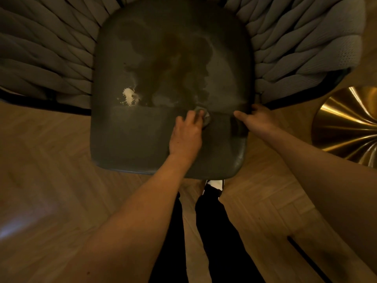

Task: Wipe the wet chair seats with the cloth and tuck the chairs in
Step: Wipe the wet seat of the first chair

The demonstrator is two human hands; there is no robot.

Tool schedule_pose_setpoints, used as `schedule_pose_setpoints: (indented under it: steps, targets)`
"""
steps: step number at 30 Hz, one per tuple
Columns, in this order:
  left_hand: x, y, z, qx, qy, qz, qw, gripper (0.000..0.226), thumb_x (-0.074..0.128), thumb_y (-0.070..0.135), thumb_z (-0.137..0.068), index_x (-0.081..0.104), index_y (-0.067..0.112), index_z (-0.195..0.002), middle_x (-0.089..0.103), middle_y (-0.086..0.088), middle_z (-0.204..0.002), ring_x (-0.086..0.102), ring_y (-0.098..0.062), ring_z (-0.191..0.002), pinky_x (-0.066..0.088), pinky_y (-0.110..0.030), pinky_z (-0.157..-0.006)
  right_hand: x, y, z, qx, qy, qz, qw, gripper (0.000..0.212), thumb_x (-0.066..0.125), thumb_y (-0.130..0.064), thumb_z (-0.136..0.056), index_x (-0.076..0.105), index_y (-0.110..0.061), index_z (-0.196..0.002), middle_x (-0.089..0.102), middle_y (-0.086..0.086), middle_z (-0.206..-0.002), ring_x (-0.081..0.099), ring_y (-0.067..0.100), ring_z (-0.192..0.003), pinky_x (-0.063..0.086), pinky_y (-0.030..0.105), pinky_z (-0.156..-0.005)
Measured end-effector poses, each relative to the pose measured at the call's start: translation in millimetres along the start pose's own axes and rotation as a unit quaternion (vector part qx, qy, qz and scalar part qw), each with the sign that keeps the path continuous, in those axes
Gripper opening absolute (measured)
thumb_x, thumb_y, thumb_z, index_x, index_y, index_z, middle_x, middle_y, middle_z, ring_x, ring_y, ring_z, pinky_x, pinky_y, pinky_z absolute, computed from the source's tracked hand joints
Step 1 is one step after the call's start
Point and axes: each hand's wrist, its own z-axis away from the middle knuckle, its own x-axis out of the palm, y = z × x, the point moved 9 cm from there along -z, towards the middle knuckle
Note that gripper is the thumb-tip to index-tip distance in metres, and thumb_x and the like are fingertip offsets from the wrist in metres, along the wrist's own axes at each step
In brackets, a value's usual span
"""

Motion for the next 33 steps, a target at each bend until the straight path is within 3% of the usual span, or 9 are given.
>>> schedule_pose_setpoints:
  steps: [2, 10, 14, 17, 21, 26, 28, 30, 33]
  targets:
    - [-8, -34, -1, -0.022, 0.015, -0.004, 1.0, 0.056, 0.043, 0.005, -0.095, 0.035, 0.016, -0.15, 0.042, -0.014, -0.132, 0.044, -0.038, -0.102, 0.046, -0.045, -0.086, 0, -3, -3, -0.004, 0.013, 0.026, 1.0, 0.057, 0.07, -0.05, -0.092, 0.062, -0.016, -0.136, 0.066, 0.006, -0.133, 0.062, 0.03, -0.122, 0.048, 0.031, -0.089]
    - [-42, -161, 4, -0.09, 0.075, -0.034, 0.993, 0.041, 0.046, 0.004, -0.091, 0.058, 0.006, -0.13, 0.05, -0.02, -0.119, 0.049, -0.041, -0.092, 0.047, -0.05, -0.076, 5, -10, -5, 0.02, 0.049, 0.008, 0.999, 0.074, 0.082, -0.051, -0.081, 0.058, -0.012, -0.139, 0.067, 0.007, -0.133, 0.064, 0.03, -0.121, 0.054, 0.044, -0.1]
    - [-62, -212, 9, -0.137, 0.092, -0.035, 0.986, 0.04, 0.049, -0.001, -0.085, 0.062, 0.0, -0.123, 0.05, -0.025, -0.117, 0.049, -0.043, -0.088, 0.042, -0.047, -0.077, 6, -11, -7, 0.028, 0.05, 0.015, 0.998, 0.064, 0.08, -0.04, -0.086, 0.058, -0.009, -0.138, 0.069, 0.008, -0.122, 0.066, 0.023, -0.106, 0.048, 0.03, -0.085]
    - [-75, -250, 14, -0.188, 0.081, -0.046, 0.978, 0.039, 0.049, -0.001, -0.086, 0.061, 0.001, -0.124, 0.047, -0.026, -0.12, 0.047, -0.045, -0.092, 0.038, -0.048, -0.077, 3, -9, -8, 0.034, 0.06, 0.028, 0.997, 0.065, 0.082, -0.045, -0.083, 0.06, -0.011, -0.134, 0.071, 0.005, -0.112, 0.068, 0.022, -0.102, 0.05, 0.032, -0.084]
    - [-83, -268, 17, -0.199, 0.084, -0.063, 0.974, 0.037, 0.048, 0.002, -0.089, 0.059, 0.001, -0.124, 0.046, -0.027, -0.123, 0.049, -0.045, -0.095, 0.038, -0.047, -0.081, 2, -10, -6, 0.041, 0.07, 0.03, 0.996, 0.067, 0.082, -0.043, -0.083, 0.06, -0.01, -0.136, 0.07, 0.01, -0.125, 0.066, 0.03, -0.114, 0.047, 0.031, -0.084]
    - [-84, -260, 16, -0.223, 0.102, -0.04, 0.969, 0.027, 0.046, 0.004, -0.092, 0.06, -0.004, -0.113, 0.047, -0.029, -0.122, 0.05, -0.045, -0.095, 0.038, -0.047, -0.083, 5, -6, -5, 0.043, 0.054, -0.018, 0.997, 0.073, 0.086, -0.047, -0.077, 0.059, -0.017, -0.138, 0.07, 0.004, -0.127, 0.069, 0.025, -0.11, 0.056, 0.041, -0.096]
    - [-81, -252, 13, -0.213, 0.111, -0.016, 0.971, 0.032, 0.044, 0.004, -0.092, 0.058, -0.005, -0.119, 0.047, -0.028, -0.123, 0.05, -0.045, -0.098, 0.039, -0.047, -0.085, 5, -4, -6, 0.05, 0.051, -0.041, 0.997, 0.077, 0.082, -0.054, -0.078, 0.057, -0.019, -0.141, 0.068, 0.003, -0.131, 0.066, 0.026, -0.115, 0.054, 0.044, -0.1]
    - [-77, -241, 9, -0.188, 0.117, -0.003, 0.975, 0.04, 0.044, 0.003, -0.092, 0.054, -0.004, -0.13, 0.048, -0.029, -0.122, 0.049, -0.045, -0.098, 0.039, -0.044, -0.086, 3, -1, -6, 0.063, 0.045, -0.08, 0.994, 0.094, 0.073, -0.076, -0.071, 0.054, -0.021, -0.145, 0.063, 0.003, -0.139, 0.061, 0.028, -0.124, 0.05, 0.046, -0.106]
    - [-69, -224, 3, -0.164, 0.126, 0.015, 0.978, 0.046, 0.043, 0.003, -0.09, 0.051, -0.005, -0.134, 0.049, -0.029, -0.118, 0.05, -0.045, -0.095, 0.042, -0.043, -0.084, 1, 24, -20, 0.094, 0.031, -0.162, 0.982, 0.133, 0.053, -0.107, -0.034, 0.058, -0.029, -0.141, 0.064, -0.002, -0.136, 0.062, 0.026, -0.122, 0.05, 0.052, -0.106]
